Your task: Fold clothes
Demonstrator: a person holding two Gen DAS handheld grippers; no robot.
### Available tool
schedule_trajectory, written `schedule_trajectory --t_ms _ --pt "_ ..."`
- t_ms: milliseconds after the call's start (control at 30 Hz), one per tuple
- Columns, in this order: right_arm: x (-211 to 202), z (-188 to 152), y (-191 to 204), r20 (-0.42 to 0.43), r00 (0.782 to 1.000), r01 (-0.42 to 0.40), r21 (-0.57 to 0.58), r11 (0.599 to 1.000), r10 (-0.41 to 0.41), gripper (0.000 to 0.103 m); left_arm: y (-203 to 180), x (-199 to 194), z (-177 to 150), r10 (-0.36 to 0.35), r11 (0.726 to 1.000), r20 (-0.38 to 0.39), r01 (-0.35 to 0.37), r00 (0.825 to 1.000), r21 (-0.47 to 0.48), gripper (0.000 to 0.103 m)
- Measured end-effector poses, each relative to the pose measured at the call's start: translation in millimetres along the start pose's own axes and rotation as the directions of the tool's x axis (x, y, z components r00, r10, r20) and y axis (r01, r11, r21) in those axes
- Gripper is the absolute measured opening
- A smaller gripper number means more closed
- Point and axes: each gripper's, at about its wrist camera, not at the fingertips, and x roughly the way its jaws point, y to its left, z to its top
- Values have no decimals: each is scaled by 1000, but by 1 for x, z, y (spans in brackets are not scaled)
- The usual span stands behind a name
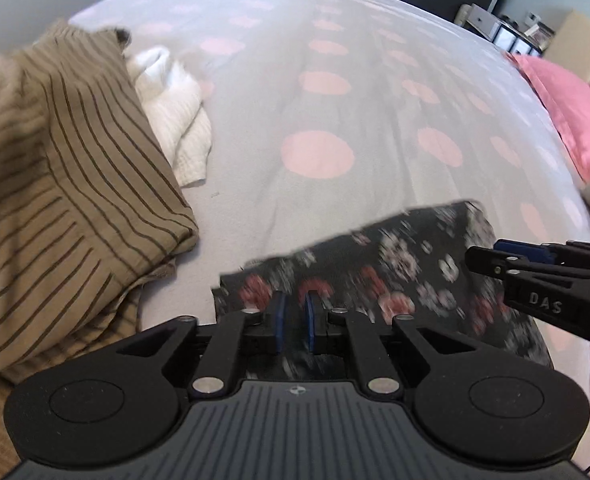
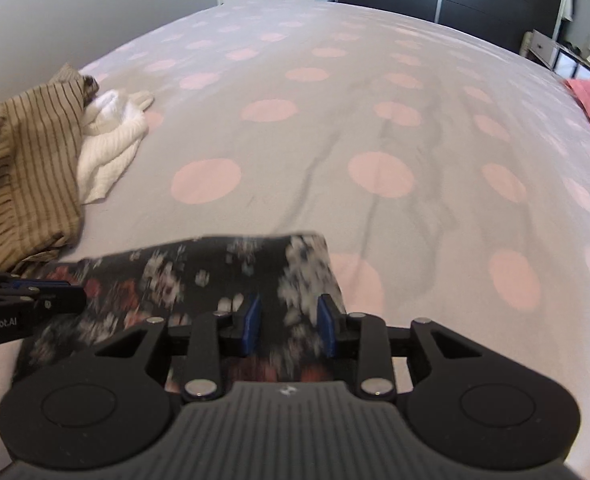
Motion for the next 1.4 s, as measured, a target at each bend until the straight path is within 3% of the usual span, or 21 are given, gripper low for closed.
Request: schedule_trajectory --t_ms 233,400,600,800,933,1033,1200,1400 --pt "-47 -65 -7 -19 1000 8 62 998 -7 39 -41 -31 -46 -15 993 -17 17 1000 117 9" --pt "-67 -106 -3 -41 999 12 174 985 -5 44 -56 -31 -83 0 986 -57 10 998 165 9" --pt "-72 -135 1 -88 996 23 241 970 -2 51 -60 -29 -95 39 979 -50 -28 998 201 10" --pt "-63 -152 -19 -127 990 2 421 907 56 64 -66 -50 -114 55 978 -1 -54 998 203 13" --pt "-57 -153 -19 -136 988 -5 465 885 77 68 -69 -46 -123 67 975 -13 -63 998 213 13" --pt "-54 -149 -15 -129 987 -23 484 875 97 68 -69 -41 -123 67 976 -29 -59 997 211 13" --pt "-44 -149 -20 -81 971 -132 601 788 224 68 -68 -32 -121 71 975 -42 -60 997 212 13" --pt "-30 -150 -24 -39 975 -146 634 759 221 64 -71 -28 -121 82 970 -43 -69 996 235 13"
